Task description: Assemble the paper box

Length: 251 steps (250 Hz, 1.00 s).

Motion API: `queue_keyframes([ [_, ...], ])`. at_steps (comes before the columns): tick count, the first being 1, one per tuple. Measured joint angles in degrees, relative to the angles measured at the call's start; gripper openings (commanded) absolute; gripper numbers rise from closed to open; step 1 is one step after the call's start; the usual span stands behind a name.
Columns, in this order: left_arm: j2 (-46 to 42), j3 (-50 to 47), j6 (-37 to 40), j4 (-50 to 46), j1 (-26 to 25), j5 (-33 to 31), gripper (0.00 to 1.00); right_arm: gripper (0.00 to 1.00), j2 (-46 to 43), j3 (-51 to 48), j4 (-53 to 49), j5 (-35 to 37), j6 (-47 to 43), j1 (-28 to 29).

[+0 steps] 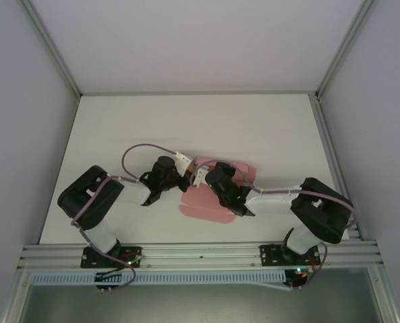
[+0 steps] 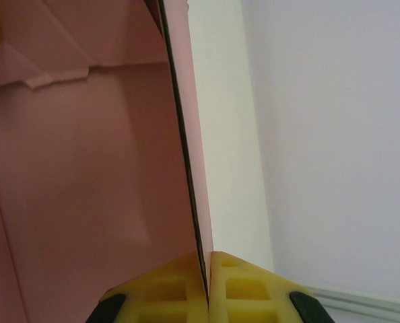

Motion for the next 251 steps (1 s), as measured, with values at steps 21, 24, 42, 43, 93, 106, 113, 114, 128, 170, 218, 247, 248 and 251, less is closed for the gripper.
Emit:
queue_keyframes([
  [21, 0.1, 0.5, -0.4, -0.3, -1.6, -4.7, 0.08, 0.0, 0.0, 0.3, -0.9, 0.5, 1.4, 0.0],
  [24, 0.1, 0.5, -0.5, -0.4, -1.8, -5.6, 0.08, 0.0, 0.0, 0.3, -1.0, 0.5, 1.6, 0.0],
  [42, 0.4, 1.1, -1.1, -0.9, -3.8, -11.9, 0.0, 0.0, 0.0, 0.6, -1.6, 0.5, 2.8, 0.0],
  [43, 0.4, 1.2, -1.3, -1.0, -3.9, -12.3, 0.0, 0.0, 0.0, 0.6, -1.6, 0.5, 2.9, 0.0],
  [93, 3.6, 5.0, -4.0, -3.0, -8.5, -28.2, 0.0, 0.0, -0.2, 1.6, -3.3, -0.3, 5.9, 0.0],
  [106, 4.2, 5.7, -5.1, -3.4, -9.5, -31.5, 0.0, 0.0, -0.3, 1.6, -3.3, -0.7, 6.4, 0.0],
  [113, 4.5, 5.9, -5.6, -3.6, -9.9, -32.9, 0.0, 0.0, -0.3, 1.7, -3.3, -0.9, 6.6, 0.0],
  [114, 4.5, 6.0, -5.7, -3.6, -10.0, -33.1, 0.0, 0.0, -0.3, 1.7, -3.3, -1.0, 6.7, 0.0],
  [128, 5.0, 6.4, -7.1, -3.8, -10.6, -35.7, 0.0, 0.0, -0.5, 1.7, -3.3, -1.6, 7.2, 0.0],
  [170, 5.3, 7.2, -10.1, -4.7, -11.1, -38.1, 0.0, 0.0, -0.9, 1.7, -3.7, -2.7, 7.6, -0.3],
  [218, 5.1, 5.5, -7.8, -2.1, -10.6, -37.1, 0.0, 0.33, -2.5, 1.8, -6.1, -6.1, 9.9, -0.7],
  [247, 3.6, 3.5, -5.4, -0.7, -9.0, -36.0, 0.0, 0.7, -6.2, 1.9, -8.7, -9.8, 13.4, -0.8],
  [248, 3.5, 3.5, -5.3, -0.7, -8.9, -36.0, 0.0, 0.72, -6.6, 1.9, -8.7, -10.1, 14.1, -0.9],
  [251, 3.2, 3.4, -5.0, -0.8, -8.8, -35.7, 0.0, 0.74, -7.2, 1.9, -8.8, -10.5, 14.1, -0.9],
])
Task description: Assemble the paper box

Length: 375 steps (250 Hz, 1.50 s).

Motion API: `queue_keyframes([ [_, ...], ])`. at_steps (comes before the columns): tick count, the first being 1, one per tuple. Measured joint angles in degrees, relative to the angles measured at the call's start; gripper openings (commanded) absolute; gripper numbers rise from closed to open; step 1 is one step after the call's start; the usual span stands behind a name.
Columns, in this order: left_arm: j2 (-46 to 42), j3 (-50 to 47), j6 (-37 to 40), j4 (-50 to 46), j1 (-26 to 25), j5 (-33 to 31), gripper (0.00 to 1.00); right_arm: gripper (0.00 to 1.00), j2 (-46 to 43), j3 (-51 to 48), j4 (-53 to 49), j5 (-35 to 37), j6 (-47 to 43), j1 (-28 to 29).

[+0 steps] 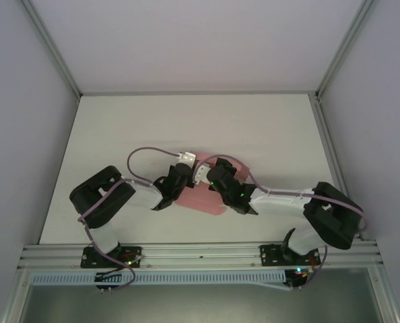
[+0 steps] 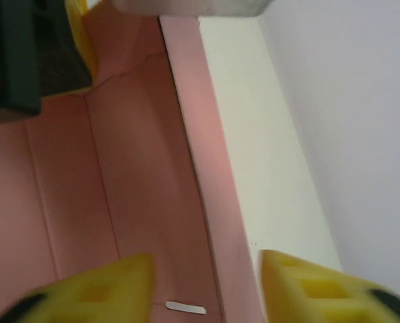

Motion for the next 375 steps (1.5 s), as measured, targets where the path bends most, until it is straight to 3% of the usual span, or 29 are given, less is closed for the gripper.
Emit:
queue_keyframes([
  [19, -1.7, -0.4, 1.0, -0.3, 0.4, 1.2, 0.0, 1.0, -5.5, 0.0, -1.0, -3.5, 2.2, -0.6],
  [95, -11.8, 1.3, -0.4, -9.5, 2.2, 9.7, 0.0, 1.0, -29.1, -0.2, -8.4, -14.3, 6.4, -4.7],
  [147, -14.1, 7.8, -2.3, -21.0, 5.3, 19.3, 0.0, 0.93, -31.0, 2.4, -21.7, -14.6, 1.0, -4.8],
  [176, -14.3, 10.6, -3.1, -25.7, 5.4, 24.2, 0.0, 0.8, -27.2, 6.4, -26.9, -12.4, -2.7, -4.8],
  [189, -14.5, 11.0, -3.2, -27.3, 5.4, 25.9, 0.0, 0.69, -25.5, 7.6, -27.5, -10.9, -3.8, -4.8],
  [250, -14.6, 13.8, -4.7, -35.5, 5.9, 27.7, 0.0, 0.0, -22.0, 8.2, -27.6, -6.6, -9.3, -4.7],
  [324, -13.1, 18.1, -10.0, -40.4, 7.1, 24.6, 0.0, 0.0, -21.8, 8.3, -28.7, -7.1, -10.3, -3.9],
  [349, -12.3, 19.5, -11.8, -42.4, 6.4, 20.6, 0.0, 0.0, -20.9, 8.4, -28.6, -8.1, -10.0, -3.9],
  [375, -10.3, 21.4, -12.8, -45.4, 3.5, 12.4, 0.0, 0.0, -19.3, 8.5, -28.5, -8.8, -9.3, -3.9],
])
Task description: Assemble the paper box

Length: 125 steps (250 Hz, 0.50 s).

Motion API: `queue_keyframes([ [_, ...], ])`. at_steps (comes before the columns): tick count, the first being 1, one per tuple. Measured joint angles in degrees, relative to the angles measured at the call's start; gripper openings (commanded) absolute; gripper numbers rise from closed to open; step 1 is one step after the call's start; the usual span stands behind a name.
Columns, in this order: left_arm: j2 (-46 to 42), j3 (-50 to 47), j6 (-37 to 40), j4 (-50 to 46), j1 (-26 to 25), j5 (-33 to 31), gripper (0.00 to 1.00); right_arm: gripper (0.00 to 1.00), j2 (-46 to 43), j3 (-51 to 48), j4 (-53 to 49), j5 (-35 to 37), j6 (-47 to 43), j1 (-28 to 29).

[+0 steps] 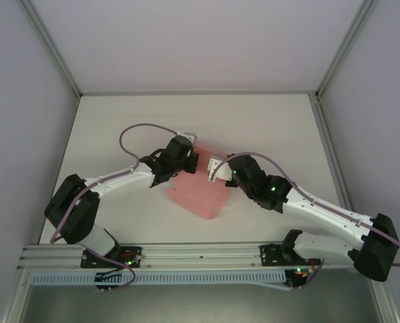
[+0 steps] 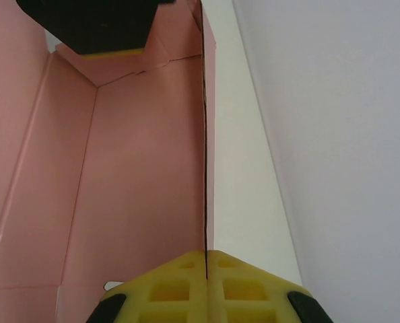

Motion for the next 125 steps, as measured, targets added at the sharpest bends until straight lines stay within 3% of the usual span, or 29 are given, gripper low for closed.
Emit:
queue_keyframes([
  [62, 5.3, 4.3, -0.5, -3.8, -5.5, -17.0, 0.0, 0.0, 1.2, 0.0, -0.2, -2.0, 2.1, -0.3],
  [93, 7.1, 6.6, -0.8, -4.9, -6.3, -20.6, 0.0, 0.0, 1.2, 0.0, -0.6, -3.3, 3.2, -1.1],
  [125, 6.0, 5.4, 0.9, -3.7, -6.6, -20.7, 0.0, 0.17, 1.2, 0.0, -0.7, -4.1, 4.0, -1.3],
])
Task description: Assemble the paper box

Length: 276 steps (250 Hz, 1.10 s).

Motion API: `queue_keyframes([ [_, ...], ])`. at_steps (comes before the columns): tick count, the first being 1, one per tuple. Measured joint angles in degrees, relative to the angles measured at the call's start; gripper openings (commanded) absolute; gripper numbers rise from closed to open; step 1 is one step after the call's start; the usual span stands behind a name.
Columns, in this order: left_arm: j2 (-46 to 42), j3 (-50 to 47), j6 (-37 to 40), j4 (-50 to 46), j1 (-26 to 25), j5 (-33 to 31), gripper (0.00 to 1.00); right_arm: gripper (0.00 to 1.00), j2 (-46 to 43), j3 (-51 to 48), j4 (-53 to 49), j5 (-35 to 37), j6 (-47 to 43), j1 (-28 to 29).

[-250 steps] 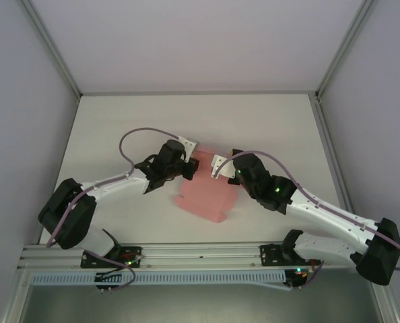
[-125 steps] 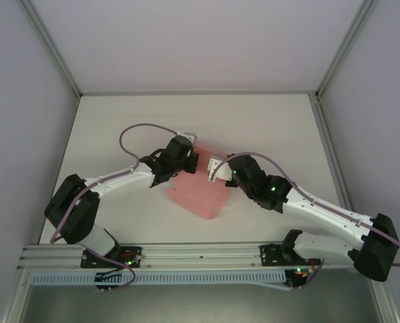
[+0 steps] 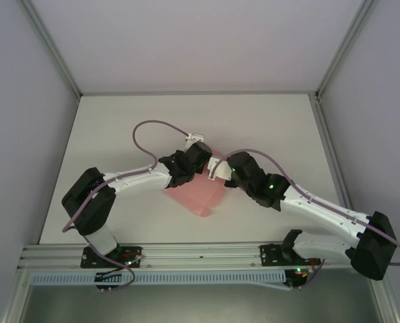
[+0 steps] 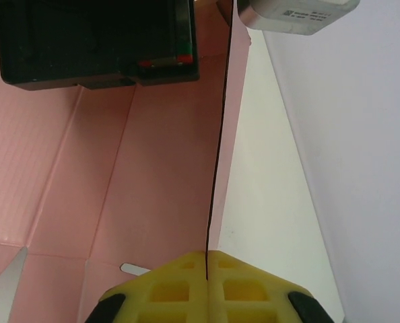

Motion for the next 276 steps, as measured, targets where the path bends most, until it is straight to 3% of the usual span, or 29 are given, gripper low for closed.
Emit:
queue_keyframes([
  [12, -1.9, -2.4, 1.2, 0.3, 0.1, 0.1, 0.0, 0.21, -0.3, 0.0, 0.1, -0.1, 0.4, 0.0],
  [46, -8.9, -10.1, 2.7, 1.4, 1.1, 4.0, 0.0, 0.46, -2.3, 0.0, 0.5, -2.3, 1.2, 0.0],
  [81, -15.3, -11.5, 3.5, 3.0, 1.2, 6.0, 0.0, 0.64, -6.3, 0.0, 1.0, -4.9, 2.3, -0.6],
  [129, -22.7, -15.0, 5.3, 6.6, 1.6, 6.8, 0.0, 0.7, -12.8, 0.3, 4.5, -5.5, 7.5, -5.7],
  [187, -25.1, -17.0, 5.9, 6.6, 2.6, 6.9, 0.0, 0.75, -16.3, 2.4, 4.4, -9.1, 14.8, -12.7],
  [234, -27.6, -18.2, 5.9, 6.7, 2.7, 7.5, 0.0, 0.76, -12.3, 3.1, 3.9, -13.4, 18.6, -15.7],
  [276, -27.9, -18.3, 5.9, 7.7, 2.8, 8.7, 0.0, 0.67, -5.4, 2.6, 5.3, -20.3, 22.3, -15.9],
])
